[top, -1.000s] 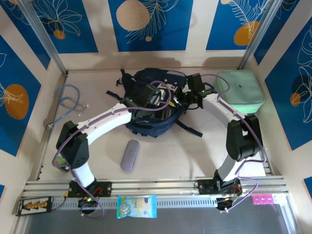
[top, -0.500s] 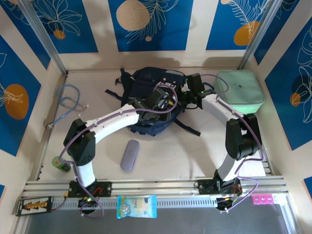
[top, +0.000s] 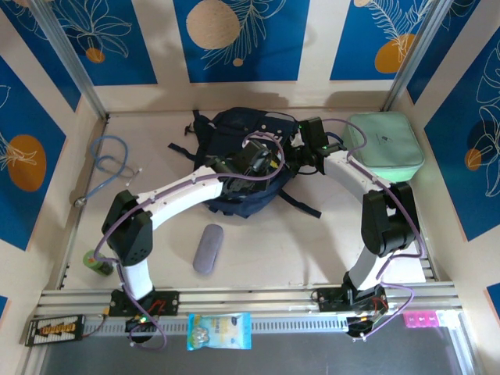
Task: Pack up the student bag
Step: Unzip the student bag at the center of the table.
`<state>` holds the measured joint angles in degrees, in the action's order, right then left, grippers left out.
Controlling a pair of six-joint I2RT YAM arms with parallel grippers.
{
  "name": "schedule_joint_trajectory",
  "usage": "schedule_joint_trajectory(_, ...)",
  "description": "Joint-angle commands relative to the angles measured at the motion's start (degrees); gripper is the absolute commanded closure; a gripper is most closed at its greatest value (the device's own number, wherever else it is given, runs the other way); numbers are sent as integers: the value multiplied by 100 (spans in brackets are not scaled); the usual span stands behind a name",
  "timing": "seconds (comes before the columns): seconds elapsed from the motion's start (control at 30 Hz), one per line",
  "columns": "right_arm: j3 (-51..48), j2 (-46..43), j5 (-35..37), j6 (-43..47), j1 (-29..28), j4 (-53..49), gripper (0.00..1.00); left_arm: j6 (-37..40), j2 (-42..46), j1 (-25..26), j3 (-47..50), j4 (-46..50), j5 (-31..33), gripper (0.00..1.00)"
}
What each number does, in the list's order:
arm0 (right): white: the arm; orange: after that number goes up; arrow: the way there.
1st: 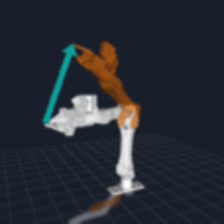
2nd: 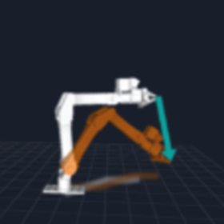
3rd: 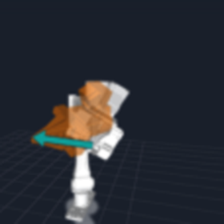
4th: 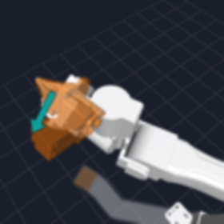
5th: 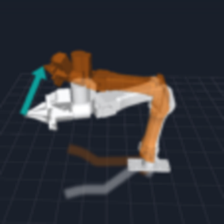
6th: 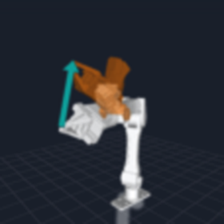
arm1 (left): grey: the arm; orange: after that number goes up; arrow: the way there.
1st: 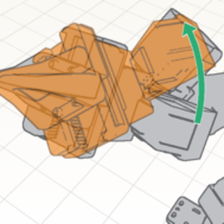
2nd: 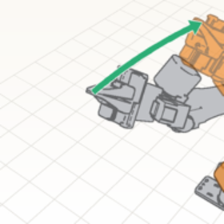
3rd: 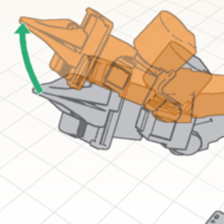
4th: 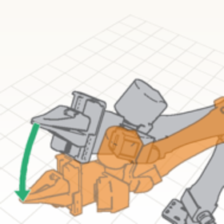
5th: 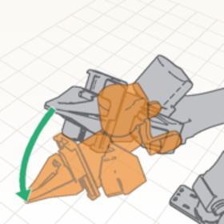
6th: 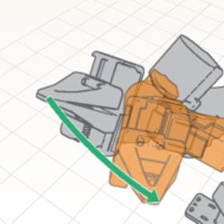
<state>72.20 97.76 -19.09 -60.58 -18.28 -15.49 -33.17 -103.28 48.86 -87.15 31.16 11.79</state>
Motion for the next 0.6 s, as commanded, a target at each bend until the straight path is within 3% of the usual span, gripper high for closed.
schedule_joint_trajectory(0.0,-44,-2,-288,-27,30,219,98,-74,158,-22,-94,101,218,66)
schedule_joint_trajectory(0.23,-93,-5,-330,-51,57,256,98,-8,-256,-35,-406,251,126,65)
schedule_joint_trajectory(0.57,-114,-15,-358,-88,88,283,98,-41,-334,-35,-443,434,265,78)
